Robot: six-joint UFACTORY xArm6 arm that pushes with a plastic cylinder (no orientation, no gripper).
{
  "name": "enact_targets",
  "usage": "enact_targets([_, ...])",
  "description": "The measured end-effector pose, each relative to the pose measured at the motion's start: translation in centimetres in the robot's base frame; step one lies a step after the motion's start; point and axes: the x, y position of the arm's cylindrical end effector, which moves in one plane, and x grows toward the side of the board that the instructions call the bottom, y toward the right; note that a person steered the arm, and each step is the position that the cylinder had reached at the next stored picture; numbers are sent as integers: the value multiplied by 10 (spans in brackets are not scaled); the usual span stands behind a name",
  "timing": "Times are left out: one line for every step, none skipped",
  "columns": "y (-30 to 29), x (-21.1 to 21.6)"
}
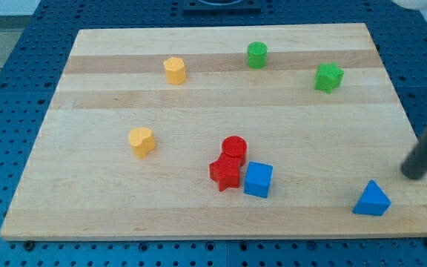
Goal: Slide the triangle above the blue cube
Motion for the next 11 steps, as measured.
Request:
enact_targets([-2,42])
enact_targets([-51,26])
enact_targets([-95,21])
enact_targets([-100,39])
enact_targets([-96,56])
enact_targets([-143,57])
enact_targets([-184,31])
enact_targets([-189,9])
enact_targets([-181,10])
enact_targets([-177,3])
enact_targets([-165,3])
